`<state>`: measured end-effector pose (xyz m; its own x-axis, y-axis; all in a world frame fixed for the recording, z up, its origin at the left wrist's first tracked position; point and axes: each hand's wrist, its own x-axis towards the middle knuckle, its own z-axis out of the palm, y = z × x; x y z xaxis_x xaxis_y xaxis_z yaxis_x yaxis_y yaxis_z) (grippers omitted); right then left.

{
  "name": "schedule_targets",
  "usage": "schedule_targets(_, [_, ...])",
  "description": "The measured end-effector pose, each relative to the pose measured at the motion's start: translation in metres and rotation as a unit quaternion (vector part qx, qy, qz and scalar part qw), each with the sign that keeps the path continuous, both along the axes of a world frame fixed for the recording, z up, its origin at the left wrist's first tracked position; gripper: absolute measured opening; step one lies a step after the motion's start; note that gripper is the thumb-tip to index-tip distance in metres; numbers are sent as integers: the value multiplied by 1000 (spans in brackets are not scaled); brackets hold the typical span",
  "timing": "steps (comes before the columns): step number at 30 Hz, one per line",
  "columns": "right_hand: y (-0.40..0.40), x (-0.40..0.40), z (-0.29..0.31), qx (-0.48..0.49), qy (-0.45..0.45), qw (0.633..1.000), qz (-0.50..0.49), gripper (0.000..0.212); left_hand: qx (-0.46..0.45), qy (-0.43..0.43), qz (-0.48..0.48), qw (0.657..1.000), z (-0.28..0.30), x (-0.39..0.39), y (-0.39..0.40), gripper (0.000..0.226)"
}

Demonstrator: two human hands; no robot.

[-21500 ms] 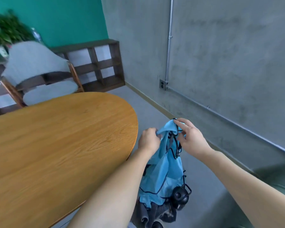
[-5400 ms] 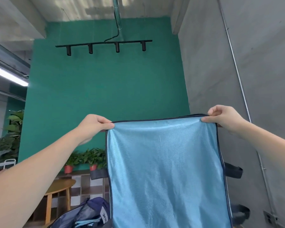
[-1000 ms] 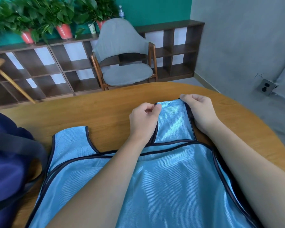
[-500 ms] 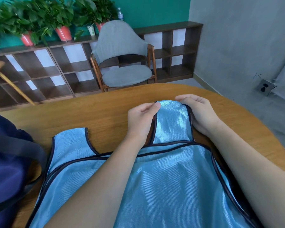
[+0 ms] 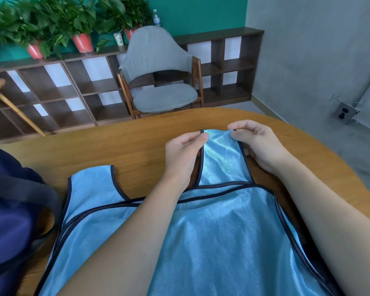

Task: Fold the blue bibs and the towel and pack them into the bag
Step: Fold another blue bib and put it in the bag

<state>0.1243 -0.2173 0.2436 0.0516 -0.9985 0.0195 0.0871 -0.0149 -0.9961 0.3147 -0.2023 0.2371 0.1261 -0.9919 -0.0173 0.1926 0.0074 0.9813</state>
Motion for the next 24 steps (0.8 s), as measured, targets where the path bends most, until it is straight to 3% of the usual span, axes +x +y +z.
schedule_targets(18, [-5,-3,-15,-72,72,991,-87,6,-59,-135,32,989,-15,0,-9,15])
schedule_targets(22, [-7,-5,-17,-95,140,980,-109,10,-63,-182,37,981,-17,0,-12,24])
schedule_targets(24, [-8,-5,-20,-108,230,963,-94,21,-80,-237,43,967,-16,0,-11,25])
